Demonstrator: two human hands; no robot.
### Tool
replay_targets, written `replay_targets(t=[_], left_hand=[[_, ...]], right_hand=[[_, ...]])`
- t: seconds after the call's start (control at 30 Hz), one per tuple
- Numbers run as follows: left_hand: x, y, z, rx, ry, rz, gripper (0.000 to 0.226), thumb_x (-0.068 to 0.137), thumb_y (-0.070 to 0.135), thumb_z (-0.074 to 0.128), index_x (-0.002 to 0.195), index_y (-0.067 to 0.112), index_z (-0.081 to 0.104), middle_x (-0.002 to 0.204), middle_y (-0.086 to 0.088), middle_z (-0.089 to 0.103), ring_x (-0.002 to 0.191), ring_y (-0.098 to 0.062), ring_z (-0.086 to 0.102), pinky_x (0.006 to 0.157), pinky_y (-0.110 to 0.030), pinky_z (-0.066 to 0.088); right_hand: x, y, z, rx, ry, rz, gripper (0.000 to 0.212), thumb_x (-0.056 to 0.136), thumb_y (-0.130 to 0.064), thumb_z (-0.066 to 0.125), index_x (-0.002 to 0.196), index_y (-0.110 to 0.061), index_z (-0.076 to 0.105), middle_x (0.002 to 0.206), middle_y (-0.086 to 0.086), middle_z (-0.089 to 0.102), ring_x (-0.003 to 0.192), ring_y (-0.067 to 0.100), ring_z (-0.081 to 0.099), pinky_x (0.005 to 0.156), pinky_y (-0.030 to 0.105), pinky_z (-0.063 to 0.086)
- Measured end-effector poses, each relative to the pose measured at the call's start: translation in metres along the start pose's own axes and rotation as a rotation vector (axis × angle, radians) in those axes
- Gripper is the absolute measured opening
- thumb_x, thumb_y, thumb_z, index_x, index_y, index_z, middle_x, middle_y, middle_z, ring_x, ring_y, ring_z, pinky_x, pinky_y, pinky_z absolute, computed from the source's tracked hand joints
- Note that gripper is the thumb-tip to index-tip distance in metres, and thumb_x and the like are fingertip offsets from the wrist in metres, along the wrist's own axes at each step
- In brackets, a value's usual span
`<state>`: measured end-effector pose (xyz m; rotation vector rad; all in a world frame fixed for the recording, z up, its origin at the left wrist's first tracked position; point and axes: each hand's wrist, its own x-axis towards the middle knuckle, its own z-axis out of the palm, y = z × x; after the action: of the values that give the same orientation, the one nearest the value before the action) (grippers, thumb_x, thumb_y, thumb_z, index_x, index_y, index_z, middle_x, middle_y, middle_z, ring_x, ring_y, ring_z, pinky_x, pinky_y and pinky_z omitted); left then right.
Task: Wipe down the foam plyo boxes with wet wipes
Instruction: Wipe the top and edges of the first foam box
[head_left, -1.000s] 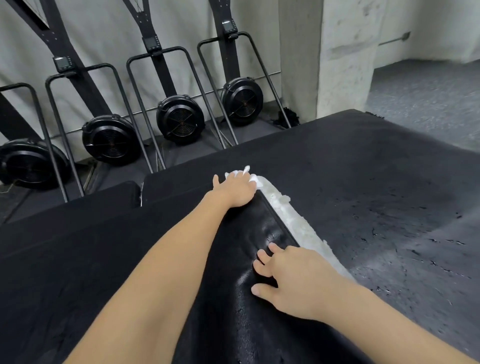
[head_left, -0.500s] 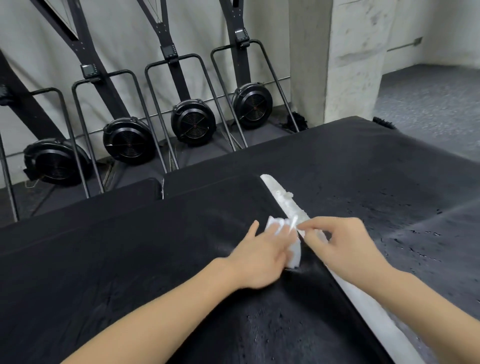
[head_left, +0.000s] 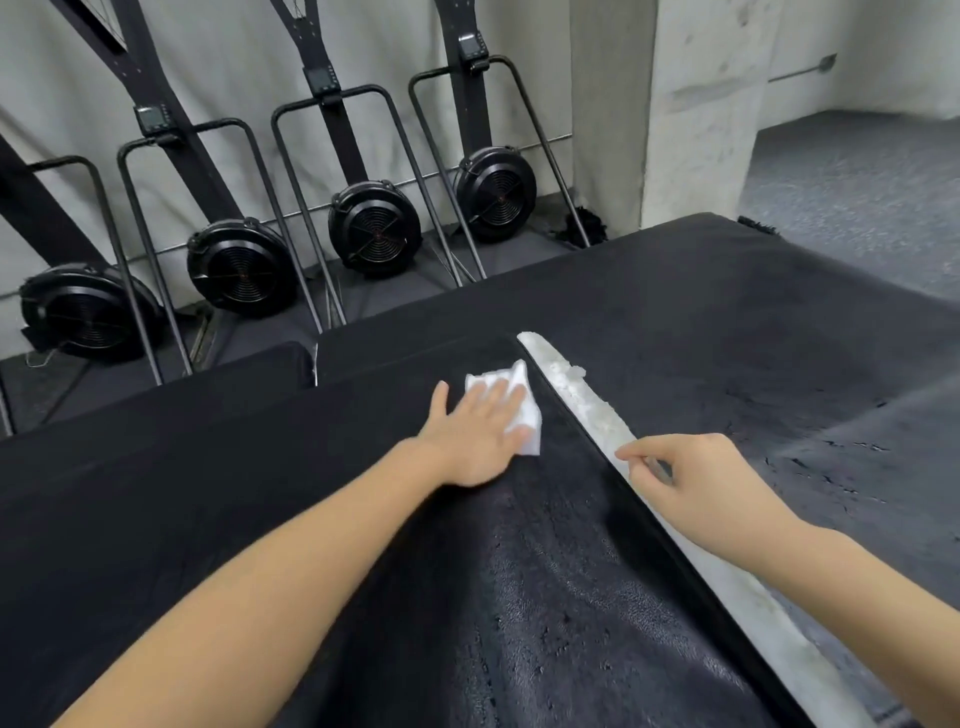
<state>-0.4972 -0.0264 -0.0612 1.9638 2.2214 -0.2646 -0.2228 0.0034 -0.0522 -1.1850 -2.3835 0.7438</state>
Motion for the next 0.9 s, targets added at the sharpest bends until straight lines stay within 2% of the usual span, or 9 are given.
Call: replay_targets(t=[0.07, 0.13, 0.2, 0.3, 0.43, 0.57, 0.67, 0.77, 0.9], left_hand=[[0.026, -0.021, -0.007, -0.043, -0.010, -0.138, 0.065, 0.102, 0.058, 0.010, 0.158, 0.036, -0.013, 0.168, 0.010, -0.014, 0.154, -0.021, -0.015, 0.117, -0.064, -0.016], [0.043, -0.029, -0.009, -0.069, -0.045, -0.241, 0.068, 0.100, 0.063, 0.009, 0.158, 0.037, -0.012, 0.168, 0.008, -0.017, 0.154, -0.026, -0.017, 0.116, -0.063, -0.017], [0.048, -0.025, -0.009, -0.068, -0.039, -0.250, 0.067, 0.100, 0.059, 0.010, 0.159, 0.034, -0.009, 0.168, 0.005, -0.015, 0.154, -0.031, -0.014, 0.116, -0.064, -0.016], [0.031, -0.009, -0.004, -0.055, 0.001, -0.110, 0.061, 0.103, 0.051, 0.013, 0.158, 0.032, -0.002, 0.168, 0.006, -0.007, 0.153, -0.029, -0.011, 0.116, -0.067, -0.012], [-0.031, 0.015, 0.008, 0.019, 0.014, 0.121, 0.059, 0.106, 0.049, 0.010, 0.159, 0.031, -0.008, 0.168, 0.007, -0.010, 0.154, -0.023, -0.016, 0.117, -0.066, -0.014], [-0.109, 0.039, 0.022, 0.078, -0.026, 0.209, 0.060, 0.108, 0.047, 0.009, 0.160, 0.027, -0.014, 0.168, 0.006, -0.019, 0.152, -0.018, -0.024, 0.119, -0.059, -0.017], [-0.156, 0.045, 0.033, 0.107, -0.045, 0.275, 0.059, 0.108, 0.048, 0.009, 0.159, 0.033, -0.015, 0.167, 0.008, -0.023, 0.151, -0.017, -0.028, 0.118, -0.056, -0.022], [-0.165, 0.038, 0.035, 0.138, -0.102, 0.260, 0.059, 0.107, 0.051, 0.006, 0.155, 0.037, -0.024, 0.163, 0.011, -0.031, 0.148, -0.015, -0.033, 0.117, -0.054, -0.024], [-0.112, 0.018, 0.024, 0.129, -0.112, 0.091, 0.064, 0.104, 0.059, 0.005, 0.154, 0.036, -0.027, 0.163, 0.009, -0.032, 0.150, -0.019, -0.029, 0.118, -0.058, -0.019]], right_hand=[[-0.001, 0.001, 0.005, -0.062, -0.054, -0.118, 0.027, 0.095, -0.023, 0.051, 0.109, -0.031, 0.073, 0.100, -0.011, 0.074, 0.098, 0.000, 0.065, 0.092, 0.021, 0.049], [0.002, 0.003, 0.014, -0.201, -0.129, -0.270, 0.029, 0.098, -0.028, 0.043, 0.110, -0.021, 0.069, 0.110, -0.006, 0.069, 0.123, -0.001, 0.052, 0.106, 0.021, 0.040], [0.004, 0.001, 0.020, -0.303, -0.195, -0.322, 0.030, 0.100, -0.033, 0.035, 0.102, -0.023, 0.063, 0.102, -0.009, 0.061, 0.114, -0.005, 0.046, 0.108, 0.026, 0.039], [0.006, -0.002, 0.022, -0.396, -0.183, -0.328, 0.038, 0.099, -0.037, 0.025, 0.097, -0.026, 0.061, 0.089, -0.012, 0.053, 0.092, 0.006, 0.051, 0.100, 0.031, 0.046], [0.007, 0.004, 0.026, -0.446, -0.195, -0.293, 0.056, 0.091, -0.047, 0.011, 0.103, -0.026, 0.061, 0.094, -0.012, 0.056, 0.094, 0.011, 0.056, 0.092, 0.038, 0.054], [0.005, 0.003, 0.026, -0.507, -0.208, -0.301, 0.050, 0.093, -0.044, 0.013, 0.101, -0.028, 0.060, 0.086, -0.012, 0.047, 0.087, 0.011, 0.051, 0.094, 0.037, 0.052], [0.005, -0.001, 0.028, -0.534, -0.196, -0.305, 0.038, 0.098, -0.039, 0.025, 0.101, -0.026, 0.060, 0.086, -0.009, 0.048, 0.086, 0.013, 0.049, 0.095, 0.033, 0.050], [0.007, -0.004, 0.030, -0.521, -0.202, -0.281, 0.038, 0.098, -0.038, 0.026, 0.101, -0.024, 0.061, 0.087, -0.008, 0.050, 0.085, 0.016, 0.051, 0.089, 0.032, 0.051], [0.010, -0.002, 0.031, -0.534, -0.190, -0.294, 0.067, 0.086, -0.044, 0.005, 0.102, -0.022, 0.066, 0.083, -0.006, 0.051, 0.080, 0.018, 0.054, 0.085, 0.033, 0.052]])
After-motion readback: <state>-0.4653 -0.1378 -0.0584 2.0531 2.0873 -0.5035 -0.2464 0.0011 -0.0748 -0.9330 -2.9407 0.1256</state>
